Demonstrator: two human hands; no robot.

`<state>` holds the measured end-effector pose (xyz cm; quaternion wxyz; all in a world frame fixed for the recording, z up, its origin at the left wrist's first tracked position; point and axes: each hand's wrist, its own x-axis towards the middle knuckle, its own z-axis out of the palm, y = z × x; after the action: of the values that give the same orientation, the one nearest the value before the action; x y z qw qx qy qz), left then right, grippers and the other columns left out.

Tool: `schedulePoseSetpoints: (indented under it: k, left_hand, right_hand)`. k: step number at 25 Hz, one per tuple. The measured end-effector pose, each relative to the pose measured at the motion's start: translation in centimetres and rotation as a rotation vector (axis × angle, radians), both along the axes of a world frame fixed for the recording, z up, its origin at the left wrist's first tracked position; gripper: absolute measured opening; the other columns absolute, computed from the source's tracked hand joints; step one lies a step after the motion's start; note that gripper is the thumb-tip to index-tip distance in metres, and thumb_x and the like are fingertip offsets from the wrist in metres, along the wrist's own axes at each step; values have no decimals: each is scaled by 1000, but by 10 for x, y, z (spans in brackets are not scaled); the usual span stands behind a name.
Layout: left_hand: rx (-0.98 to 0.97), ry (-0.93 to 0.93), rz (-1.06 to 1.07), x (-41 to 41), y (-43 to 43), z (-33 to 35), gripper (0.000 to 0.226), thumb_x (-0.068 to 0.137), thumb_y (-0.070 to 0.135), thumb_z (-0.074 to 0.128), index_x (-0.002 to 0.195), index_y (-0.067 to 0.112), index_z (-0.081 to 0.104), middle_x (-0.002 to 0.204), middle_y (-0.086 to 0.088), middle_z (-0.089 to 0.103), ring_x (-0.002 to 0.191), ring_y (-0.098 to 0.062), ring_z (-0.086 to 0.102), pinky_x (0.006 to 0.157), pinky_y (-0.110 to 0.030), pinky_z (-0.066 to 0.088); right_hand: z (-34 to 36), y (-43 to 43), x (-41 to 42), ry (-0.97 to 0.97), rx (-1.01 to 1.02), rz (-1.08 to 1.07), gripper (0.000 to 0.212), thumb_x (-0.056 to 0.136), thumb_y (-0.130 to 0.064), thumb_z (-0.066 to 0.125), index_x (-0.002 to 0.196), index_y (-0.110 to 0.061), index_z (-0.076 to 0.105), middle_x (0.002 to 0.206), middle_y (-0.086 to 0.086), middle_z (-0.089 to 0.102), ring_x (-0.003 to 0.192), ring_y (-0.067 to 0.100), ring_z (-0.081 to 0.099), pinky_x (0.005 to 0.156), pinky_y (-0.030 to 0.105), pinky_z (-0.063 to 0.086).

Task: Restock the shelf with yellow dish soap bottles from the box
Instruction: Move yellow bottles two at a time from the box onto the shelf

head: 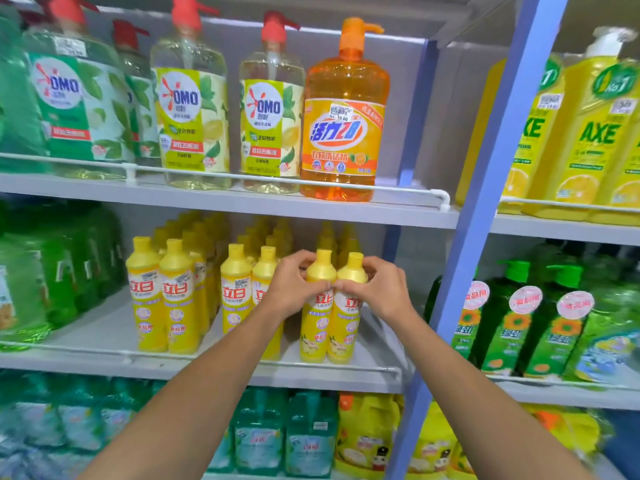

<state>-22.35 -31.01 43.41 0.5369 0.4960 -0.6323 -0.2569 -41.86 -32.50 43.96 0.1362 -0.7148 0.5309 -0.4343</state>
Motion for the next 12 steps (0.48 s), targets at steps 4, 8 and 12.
schedulePoseSetpoints:
  k: [4, 8, 12]
  left_hand:
    - [33, 86, 8, 0, -10, -15, 57, 66, 13, 88, 114, 10, 56, 105, -7, 69, 98, -20, 70, 83, -32, 59]
    - [-14, 4, 41, -5, 2, -31, 57, 70, 15, 88, 118, 23, 58, 105, 10, 69, 93, -2, 67, 78, -18, 55]
    - [61, -22, 130, -12, 8, -62, 52, 70, 19, 90, 113, 20, 61, 103, 9, 69, 89, 6, 64, 64, -3, 46]
  right_hand:
    - [-5, -14, -2, 26, 25, 2, 85, 48, -79, 78, 111, -22, 67, 99, -4, 73, 91, 15, 69, 79, 38, 58]
    - [-40, -7, -5, -85, 125, 109, 68, 61, -49, 93, 116, -23, 62, 104, -9, 74, 90, 1, 70, 76, 22, 56]
    - [-52, -4, -11, -158, 205, 161, 56, 69, -25, 93, 115, -18, 63, 102, -10, 73, 83, -10, 68, 73, 12, 57]
